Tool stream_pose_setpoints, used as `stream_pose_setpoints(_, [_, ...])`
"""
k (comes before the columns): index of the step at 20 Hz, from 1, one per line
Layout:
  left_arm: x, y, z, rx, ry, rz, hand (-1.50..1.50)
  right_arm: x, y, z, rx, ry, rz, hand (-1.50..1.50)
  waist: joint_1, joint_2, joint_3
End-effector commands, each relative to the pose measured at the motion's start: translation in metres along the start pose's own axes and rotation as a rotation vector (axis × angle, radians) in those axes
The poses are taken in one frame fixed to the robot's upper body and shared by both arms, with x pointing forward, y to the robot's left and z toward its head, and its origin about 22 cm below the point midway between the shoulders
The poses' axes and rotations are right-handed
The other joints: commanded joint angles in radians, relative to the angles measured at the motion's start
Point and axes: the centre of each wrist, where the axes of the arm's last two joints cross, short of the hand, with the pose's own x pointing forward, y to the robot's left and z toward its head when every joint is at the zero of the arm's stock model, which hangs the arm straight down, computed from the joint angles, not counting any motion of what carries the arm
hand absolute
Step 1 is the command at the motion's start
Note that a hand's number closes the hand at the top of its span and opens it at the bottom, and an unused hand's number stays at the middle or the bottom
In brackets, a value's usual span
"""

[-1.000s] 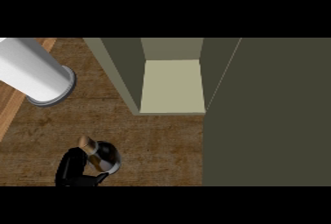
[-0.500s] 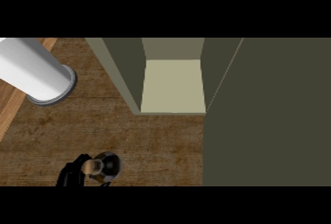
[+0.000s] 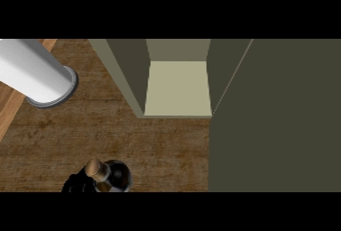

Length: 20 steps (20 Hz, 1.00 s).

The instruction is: Pick up the wine, place it into the cabinet and close the cabinet

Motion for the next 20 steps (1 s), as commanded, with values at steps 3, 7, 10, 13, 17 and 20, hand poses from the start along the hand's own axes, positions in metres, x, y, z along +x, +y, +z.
stream_pose_setpoints(3, [0.039, -0.034, 0.002, -0.035, -0.012, 0.03, 1.5, 0.007, 0.014, -0.014, -0.012, -0.007, -0.007, -1.5, 0.001, 0.001, -0.002])
stream_pose_setpoints(7, [0.061, -0.063, -0.022, -0.066, -0.024, 0.058, 1.5, -0.01, -0.003, -0.022, 0.007, 0.002, -0.01, -1.5, 0.0, 0.002, -0.002])
stream_pose_setpoints(10, [0.087, -0.077, -0.036, -0.064, -0.069, 0.06, 1.5, -0.018, -0.004, 0.001, 0.025, 0.011, -0.002, -1.5, -0.005, 0.002, -0.001])
stream_pose_setpoints(13, [0.095, -0.102, -0.051, -0.064, -0.094, 0.042, 1.5, -0.007, -0.01, 0.004, 0.003, 0.011, -0.02, -1.5, -0.007, 0.001, -0.002])
stream_pose_setpoints(17, [0.105, -0.135, -0.08, -0.057, -0.059, 0.058, 1.5, -0.011, -0.005, -0.012, -0.003, -0.013, -0.004, -1.5, -0.008, 0.003, -0.002])
stream_pose_setpoints(20, [0.119, -0.144, -0.095, -0.047, -0.056, 0.06, 1.5, -0.011, -0.005, 0.0, -0.005, 0.023, -0.029, -1.5, -0.009, 0.002, -0.002])
